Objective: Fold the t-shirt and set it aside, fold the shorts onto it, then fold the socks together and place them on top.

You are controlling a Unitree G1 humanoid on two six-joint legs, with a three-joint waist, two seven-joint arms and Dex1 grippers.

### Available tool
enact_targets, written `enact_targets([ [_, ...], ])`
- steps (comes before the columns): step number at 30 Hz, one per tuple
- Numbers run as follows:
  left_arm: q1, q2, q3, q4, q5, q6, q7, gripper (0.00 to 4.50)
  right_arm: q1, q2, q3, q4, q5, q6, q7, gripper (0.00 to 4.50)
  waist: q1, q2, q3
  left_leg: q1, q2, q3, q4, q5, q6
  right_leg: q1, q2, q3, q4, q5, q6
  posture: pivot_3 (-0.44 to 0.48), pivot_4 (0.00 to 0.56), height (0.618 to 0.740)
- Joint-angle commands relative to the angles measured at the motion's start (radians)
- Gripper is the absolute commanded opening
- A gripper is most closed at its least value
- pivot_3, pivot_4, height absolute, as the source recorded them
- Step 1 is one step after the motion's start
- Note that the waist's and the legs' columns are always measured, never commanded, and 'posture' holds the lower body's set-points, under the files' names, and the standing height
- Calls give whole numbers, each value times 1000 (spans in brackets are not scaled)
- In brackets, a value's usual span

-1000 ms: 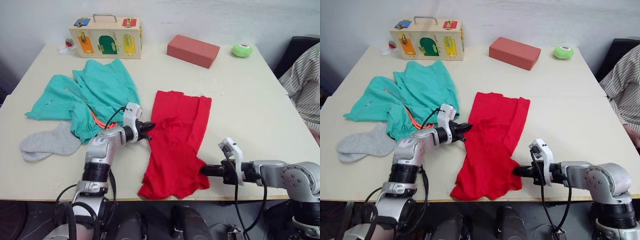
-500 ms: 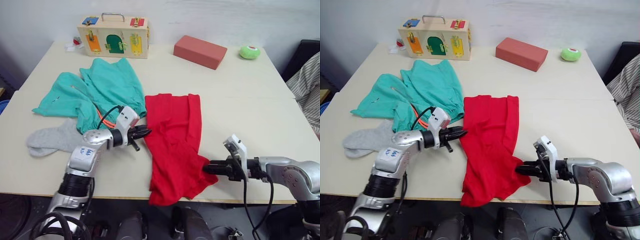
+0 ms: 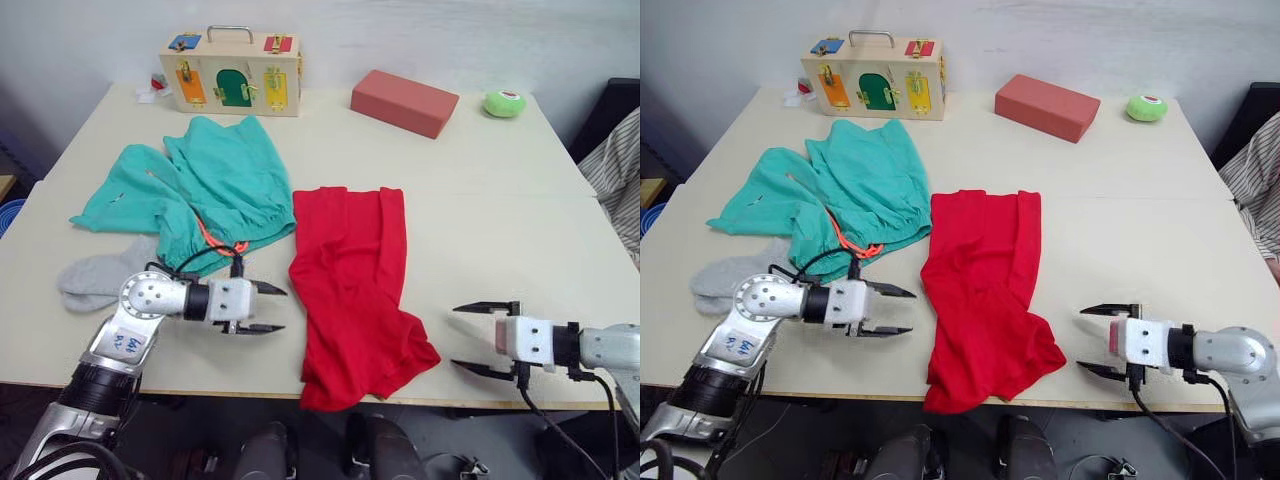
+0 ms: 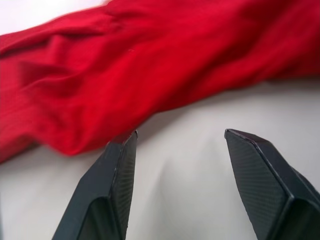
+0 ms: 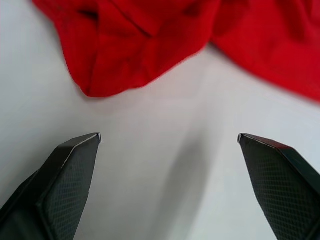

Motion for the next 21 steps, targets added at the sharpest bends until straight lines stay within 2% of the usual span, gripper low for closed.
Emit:
enact_targets([
  [1, -59, -37, -56, 55, 45, -152, -13, 3996, -40, 35, 90, 99, -91, -130, -17, 4500, -10, -3, -1, 0, 0, 0, 1, 0, 0, 0, 0, 0, 1, 0, 0, 0, 150, 740],
  [5, -118, -116, -140, 143, 74, -257, -35, 3996, -93, 83, 172, 125, -111, -233, -23, 4500, -23, -4, -2, 5, 1, 0, 1, 0, 0, 4, 0, 0, 1, 0, 0, 0, 150, 740],
  [8, -146, -155, -180, 167, 67, -291, -58, 3996, -108, 108, 212, 122, -105, -271, -25, 4500, -23, -4, -2, 16, 2, -1, -2, -1, -1, 14, 1, -1, -1, -1, -2, 0, 150, 740],
  [14, -153, -168, -237, 173, 34, -334, -133, 3996, -95, 123, 287, 77, -67, -297, -10, 4500, -20, -4, -2, 16, 3, -2, -2, -2, -1, 15, 1, -2, 0, -2, -4, 0, 150, 740],
  [15, -152, -168, -241, 177, 34, -339, -138, 3598, -91, 121, 298, 74, -61, -297, -6, 4500, -19, -4, -2, 16, 3, -2, -2, -2, -1, 15, 1, -2, 0, -2, -4, 0, 150, 740],
  [16, -153, -167, -243, 180, 34, -343, -140, 3392, -89, 119, 305, 72, -57, -297, -5, 4500, -18, -4, -2, 16, 3, -3, -2, -2, -1, 15, 1, -2, 0, -2, -4, 0, 150, 740],
  [17, -152, -169, -245, 183, 31, -345, -144, 3081, -89, 119, 310, 70, -54, -303, -9, 4315, -18, -4, -2, 16, 3, -3, -2, -2, -1, 15, 1, -2, 0, -2, -4, 0, 150, 740],
  [19, -144, -175, -253, 184, 19, -352, -153, 2413, -78, 110, 313, 48, -28, -303, -13, 3846, -17, -4, -2, 16, 3, -3, -1, -2, -1, 15, 1, -3, -1, -2, -4, 0, 150, 740],
  [21, -138, -179, -255, 182, 13, -354, -155, 1797, -66, 97, 317, 30, -5, -293, -8, 3146, -17, -3, -1, 15, 3, -4, -1, -2, -1, 15, 1, -3, -1, -2, -4, 0, 150, 740],
])
